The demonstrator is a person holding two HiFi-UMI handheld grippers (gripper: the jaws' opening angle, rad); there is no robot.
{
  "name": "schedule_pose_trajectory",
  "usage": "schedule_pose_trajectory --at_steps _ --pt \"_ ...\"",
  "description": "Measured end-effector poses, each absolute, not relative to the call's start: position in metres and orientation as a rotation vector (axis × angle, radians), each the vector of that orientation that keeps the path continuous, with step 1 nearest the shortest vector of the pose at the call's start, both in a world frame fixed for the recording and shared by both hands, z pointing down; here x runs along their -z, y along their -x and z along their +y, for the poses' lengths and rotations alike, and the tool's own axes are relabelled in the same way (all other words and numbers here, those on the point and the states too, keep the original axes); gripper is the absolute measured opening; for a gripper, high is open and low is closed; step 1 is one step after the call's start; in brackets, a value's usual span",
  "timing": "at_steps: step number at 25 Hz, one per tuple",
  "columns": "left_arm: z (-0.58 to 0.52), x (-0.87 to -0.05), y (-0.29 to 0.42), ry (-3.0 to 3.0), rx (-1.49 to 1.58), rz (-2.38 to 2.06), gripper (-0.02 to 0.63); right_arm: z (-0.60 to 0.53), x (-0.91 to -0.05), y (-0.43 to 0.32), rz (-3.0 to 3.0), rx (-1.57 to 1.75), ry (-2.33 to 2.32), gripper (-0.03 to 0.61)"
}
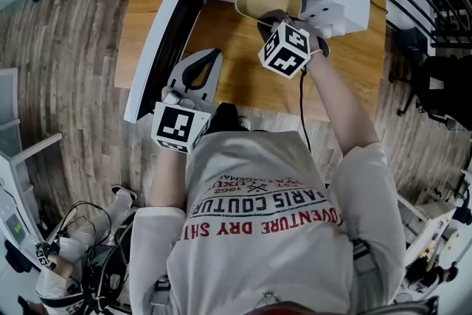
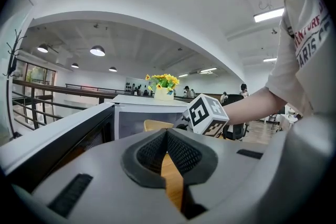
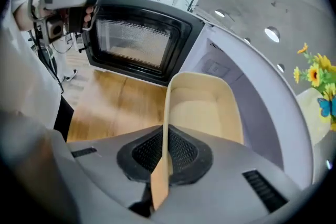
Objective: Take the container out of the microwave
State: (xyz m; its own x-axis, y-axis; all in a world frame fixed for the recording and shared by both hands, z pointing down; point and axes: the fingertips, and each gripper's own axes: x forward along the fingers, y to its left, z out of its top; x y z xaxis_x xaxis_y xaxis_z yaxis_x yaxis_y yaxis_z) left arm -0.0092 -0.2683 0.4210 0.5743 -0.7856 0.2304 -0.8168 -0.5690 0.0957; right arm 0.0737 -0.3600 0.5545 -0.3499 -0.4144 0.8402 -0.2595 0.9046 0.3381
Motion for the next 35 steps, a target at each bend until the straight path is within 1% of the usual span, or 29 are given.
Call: schedule_pose_trajectory --at_steps 7,11,16,28,35 --pt "-0.226 -0.408 0.002 -2.648 -0.224 -1.361 0.012 -0.297 -0.517 -0.084 -2.09 0.076 -0.639 0.031" --pt "-0.205 -0.399 -0.002 -2.67 -0.221 -1.375 0.012 -0.27 -0.481 -0.095 -2.215 -0.036 -0.8 0.031" --pt "-0.182 -0.386 -0.007 -2.706 -0.212 -1.403 0.012 -0.245 -0.428 -0.118 -2.346 -0.047 -1.054 0.031" --pt "-0.165 -0.358 -0.015 -2.766 -0.199 -1.446 0.012 -0.198 -0.35 -0.184 -2.547 0.02 -1.588 0.031" --pt "-0.171 -0.351 -0.021 -2.76 -0.199 -1.457 0.012 -0.181 -0.333 -0.203 -2.555 0.148 -1.702 0.031"
